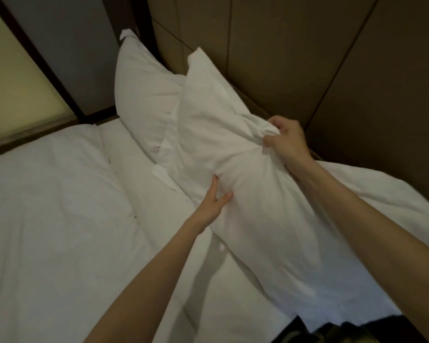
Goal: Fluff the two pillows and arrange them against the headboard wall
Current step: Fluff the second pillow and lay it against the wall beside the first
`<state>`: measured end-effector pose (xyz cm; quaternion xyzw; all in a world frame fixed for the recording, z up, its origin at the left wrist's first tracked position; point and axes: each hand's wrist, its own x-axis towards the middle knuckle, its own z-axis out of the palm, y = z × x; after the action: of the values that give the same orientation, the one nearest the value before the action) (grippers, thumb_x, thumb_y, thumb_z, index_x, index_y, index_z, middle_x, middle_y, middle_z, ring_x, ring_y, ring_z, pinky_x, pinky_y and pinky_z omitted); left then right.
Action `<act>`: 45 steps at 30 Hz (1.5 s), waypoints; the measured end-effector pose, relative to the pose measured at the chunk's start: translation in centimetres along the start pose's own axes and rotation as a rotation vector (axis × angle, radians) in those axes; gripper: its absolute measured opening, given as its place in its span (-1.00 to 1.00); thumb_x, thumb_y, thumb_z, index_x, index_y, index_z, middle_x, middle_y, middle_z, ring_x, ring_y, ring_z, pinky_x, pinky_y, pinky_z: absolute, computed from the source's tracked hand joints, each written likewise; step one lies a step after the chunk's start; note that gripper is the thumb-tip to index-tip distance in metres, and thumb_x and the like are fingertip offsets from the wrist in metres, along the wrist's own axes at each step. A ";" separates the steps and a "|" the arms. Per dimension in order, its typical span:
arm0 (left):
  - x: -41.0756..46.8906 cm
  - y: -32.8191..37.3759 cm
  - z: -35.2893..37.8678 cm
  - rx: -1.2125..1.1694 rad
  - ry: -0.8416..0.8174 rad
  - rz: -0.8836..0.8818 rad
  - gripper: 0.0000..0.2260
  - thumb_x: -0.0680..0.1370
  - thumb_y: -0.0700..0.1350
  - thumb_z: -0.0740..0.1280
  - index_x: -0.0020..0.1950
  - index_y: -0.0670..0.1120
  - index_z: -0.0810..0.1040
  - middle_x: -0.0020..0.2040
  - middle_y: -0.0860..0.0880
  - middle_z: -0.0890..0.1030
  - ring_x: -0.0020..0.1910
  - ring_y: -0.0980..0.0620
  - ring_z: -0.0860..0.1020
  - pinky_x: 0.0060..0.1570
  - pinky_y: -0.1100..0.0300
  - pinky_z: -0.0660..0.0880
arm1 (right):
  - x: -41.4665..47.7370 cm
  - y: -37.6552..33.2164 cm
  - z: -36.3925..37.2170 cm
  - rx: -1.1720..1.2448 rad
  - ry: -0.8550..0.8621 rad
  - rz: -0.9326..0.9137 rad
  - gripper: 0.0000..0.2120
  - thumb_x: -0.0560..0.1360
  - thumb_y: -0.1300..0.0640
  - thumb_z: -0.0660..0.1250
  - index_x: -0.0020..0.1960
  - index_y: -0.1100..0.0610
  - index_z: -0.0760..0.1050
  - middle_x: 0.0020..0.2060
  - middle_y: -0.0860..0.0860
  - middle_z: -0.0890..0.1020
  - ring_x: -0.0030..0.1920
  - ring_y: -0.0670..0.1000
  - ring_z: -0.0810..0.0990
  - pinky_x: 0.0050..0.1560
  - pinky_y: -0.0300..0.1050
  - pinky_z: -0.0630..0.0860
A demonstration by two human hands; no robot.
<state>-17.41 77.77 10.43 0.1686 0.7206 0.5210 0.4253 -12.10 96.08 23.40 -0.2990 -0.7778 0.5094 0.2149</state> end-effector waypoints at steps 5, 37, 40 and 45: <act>-0.6 -2.0 0.9 0.221 -0.027 0.001 -0.39 0.63 0.00 0.18 0.59 0.02 -0.06 0.61 0.00 0.01 0.56 -0.01 0.11 0.50 0.15 0.06 | -0.6 5.8 1.1 -0.382 -0.189 0.193 -0.76 0.43 0.26 0.26 0.09 0.23 0.50 0.03 0.18 0.59 0.00 0.16 0.55 -0.11 -0.12 0.40; 3.3 3.8 1.8 0.382 -0.029 0.041 -0.43 0.52 -0.30 0.16 0.53 -0.01 0.23 0.56 -0.03 0.21 0.52 -0.05 0.22 0.49 0.05 0.19 | -6.8 12.5 -5.7 -1.283 -0.319 -0.262 -0.47 0.61 -0.06 -0.03 0.53 0.10 0.06 0.54 0.08 0.12 0.52 0.07 0.11 0.49 0.02 0.01; 3.5 3.6 2.1 0.483 -0.010 0.094 -0.44 0.54 -0.32 0.14 0.54 -0.07 0.21 0.57 -0.06 0.18 0.54 -0.05 0.18 0.52 0.08 0.11 | -7.0 12.2 -6.2 -1.318 -0.226 -0.314 -0.54 0.61 0.08 -0.02 0.47 0.20 0.20 0.49 0.17 0.27 0.45 0.13 0.28 0.46 0.02 0.14; 4.5 3.9 2.2 0.546 0.015 0.213 -0.44 0.57 -0.34 0.11 0.56 -0.06 0.14 0.60 -0.10 0.03 0.58 -0.05 0.03 0.49 0.16 0.01 | -10.0 12.2 -6.7 -1.253 -0.220 -0.432 -0.56 0.51 0.12 0.05 0.28 0.23 0.48 0.29 0.21 0.53 0.26 0.19 0.53 0.28 0.11 0.44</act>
<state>-19.06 83.78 11.76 0.3476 0.8155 0.3506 0.3019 2.49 97.36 14.45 -0.1511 -0.9862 -0.0654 0.0173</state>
